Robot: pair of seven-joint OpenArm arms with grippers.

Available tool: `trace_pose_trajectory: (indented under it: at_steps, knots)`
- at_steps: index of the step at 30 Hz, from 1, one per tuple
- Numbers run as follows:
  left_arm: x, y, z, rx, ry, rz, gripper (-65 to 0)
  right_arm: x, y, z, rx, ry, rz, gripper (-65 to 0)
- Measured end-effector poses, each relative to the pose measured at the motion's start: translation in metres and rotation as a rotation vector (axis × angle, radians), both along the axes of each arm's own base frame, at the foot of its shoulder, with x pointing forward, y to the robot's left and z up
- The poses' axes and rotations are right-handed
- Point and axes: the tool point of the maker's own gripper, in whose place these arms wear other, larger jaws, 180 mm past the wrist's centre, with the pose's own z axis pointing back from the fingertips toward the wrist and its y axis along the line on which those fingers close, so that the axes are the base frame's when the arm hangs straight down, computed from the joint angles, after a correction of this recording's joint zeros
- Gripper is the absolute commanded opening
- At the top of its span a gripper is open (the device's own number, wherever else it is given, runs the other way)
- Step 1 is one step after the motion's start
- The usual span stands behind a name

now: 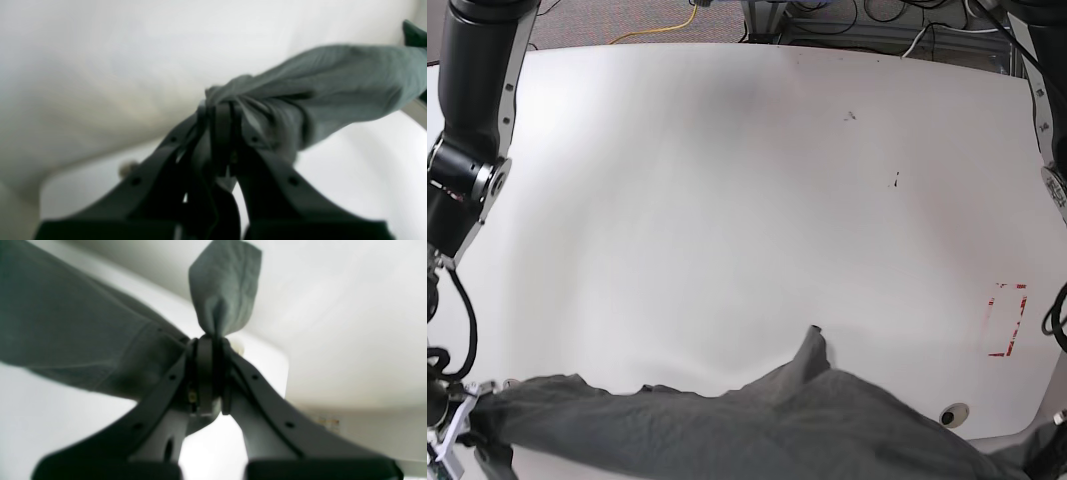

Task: Layout the t-shirt on the table in an organized manner, then fold the t-shirt properly
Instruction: 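Lift the shirt with both grippers and fling it flat onto the table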

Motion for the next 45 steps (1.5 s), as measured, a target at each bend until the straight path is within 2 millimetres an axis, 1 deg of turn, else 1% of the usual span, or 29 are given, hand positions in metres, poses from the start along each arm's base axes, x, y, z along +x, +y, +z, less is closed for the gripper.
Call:
trace_pose_trajectory:
  at_steps: [3, 4, 6, 10, 12, 14, 17, 22, 23, 25, 30, 34, 41, 43, 45]
  knots:
    - [-0.01, 0.004, -0.04, -0.035, 0.08, -0.005, -64.6, -0.016, 0.0, -0.029, 0.01, 0.031, -0.015, -65.0]
    - [-0.015, 0.008, -0.053, -0.052, 0.11, -0.002, -64.6, -0.022, 0.003, -0.035, 0.016, 0.023, -0.013, -65.0]
    - [-0.025, 0.015, -0.08, -0.071, 0.172, 0.01, -64.6, -0.034, 0.004, -0.054, 0.018, 0.048, -0.016, -65.0]
    - [-0.053, 0.025, -0.14, -0.111, 0.298, 0.037, -64.6, -0.064, 0.019, -0.11, 0.03, 0.148, 0.009, -65.0]
    - [-0.072, 0.028, -0.169, -0.113, 0.36, 0.051, -64.6, -0.082, 0.03, -0.141, 0.042, 0.212, 0.02, -65.0]
    - [-0.09, 0.028, -0.194, -0.106, 0.412, 0.056, -64.6, -0.098, 0.037, -0.165, 0.059, 0.262, 0.021, -65.0]
    - [-0.117, 0.028, -0.223, -0.09, 0.48, 0.063, -64.6, -0.126, 0.052, -0.198, 0.093, 0.333, 0.028, -65.0]
    - [-0.161, 0.026, -0.262, -0.061, 0.585, 0.066, -64.6, -0.165, 0.068, -0.235, 0.122, 0.431, 0.032, -65.0]
    - [-0.168, 0.026, -0.267, -0.06, 0.599, 0.069, -64.6, -0.171, 0.073, -0.24, 0.133, 0.443, 0.038, -65.0]
    - [-0.182, 0.029, -0.277, -0.064, 0.625, 0.083, -64.6, -0.181, 0.075, -0.248, 0.142, 0.467, 0.036, -65.0]
    - [-0.217, 0.038, -0.295, -0.072, 0.686, 0.125, -64.6, -0.203, 0.07, -0.261, 0.163, 0.508, -0.001, -65.0]
    - [-0.236, 0.043, -0.306, -0.063, 0.733, 0.139, -64.6, -0.215, 0.065, -0.268, 0.161, 0.538, -0.02, -65.0]
    - [-0.261, 0.043, -0.322, -0.058, 0.803, 0.142, -64.4, -0.233, 0.057, -0.277, 0.166, 0.572, -0.051, -64.5]
    - [-0.268, 0.043, -0.327, -0.057, 0.825, 0.142, -64.3, -0.238, 0.055, -0.28, 0.165, 0.584, -0.059, -62.3]
    - [-0.273, 0.043, -0.33, -0.052, 0.841, 0.141, -62.9, -0.243, 0.054, -0.282, 0.165, 0.595, -0.062, -56.3]
